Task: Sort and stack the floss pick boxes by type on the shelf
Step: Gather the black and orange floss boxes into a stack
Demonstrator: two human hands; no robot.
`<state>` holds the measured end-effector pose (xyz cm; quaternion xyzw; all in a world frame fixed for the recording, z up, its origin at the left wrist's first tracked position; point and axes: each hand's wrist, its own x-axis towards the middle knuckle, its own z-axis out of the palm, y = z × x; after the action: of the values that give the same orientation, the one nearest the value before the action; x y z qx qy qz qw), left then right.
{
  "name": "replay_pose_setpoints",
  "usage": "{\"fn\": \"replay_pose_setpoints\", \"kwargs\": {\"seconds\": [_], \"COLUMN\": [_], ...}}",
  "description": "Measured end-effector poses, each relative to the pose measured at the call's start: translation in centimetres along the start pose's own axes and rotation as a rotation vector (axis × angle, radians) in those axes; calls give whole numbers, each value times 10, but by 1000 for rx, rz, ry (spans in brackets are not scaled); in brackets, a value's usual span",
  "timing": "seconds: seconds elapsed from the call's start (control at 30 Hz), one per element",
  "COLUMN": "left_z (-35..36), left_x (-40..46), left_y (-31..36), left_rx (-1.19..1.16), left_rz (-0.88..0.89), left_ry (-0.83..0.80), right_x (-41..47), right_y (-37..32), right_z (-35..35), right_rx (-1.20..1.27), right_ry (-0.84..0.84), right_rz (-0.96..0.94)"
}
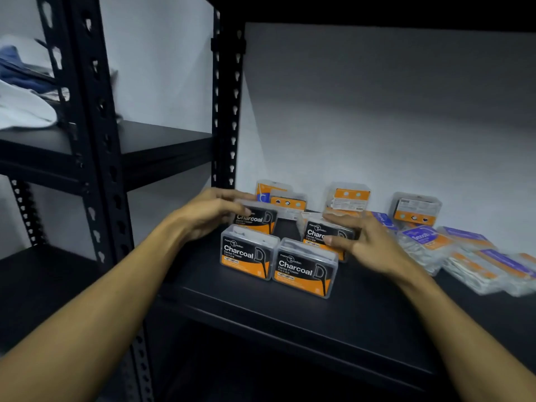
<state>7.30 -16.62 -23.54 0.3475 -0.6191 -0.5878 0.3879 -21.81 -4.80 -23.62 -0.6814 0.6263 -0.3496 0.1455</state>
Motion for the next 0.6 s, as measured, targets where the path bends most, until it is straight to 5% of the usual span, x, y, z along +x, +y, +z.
{"fn": "replay_pose_setpoints", "kwargs": {"seconds": [0.17,0.6], "left_z": [-7,7], "left_x": [-4,-14], "left_y": [-14,-14], "left_rx": [-119,41], "left_rz": [-4,38], "left_ry": [3,-12], "right_x": [-4,-26], "right_y": [-7,-28], "right_z": [9,8], "right_rx": [43,241], "right_ry": [-24,-24], "right_rz": [16,47]}}
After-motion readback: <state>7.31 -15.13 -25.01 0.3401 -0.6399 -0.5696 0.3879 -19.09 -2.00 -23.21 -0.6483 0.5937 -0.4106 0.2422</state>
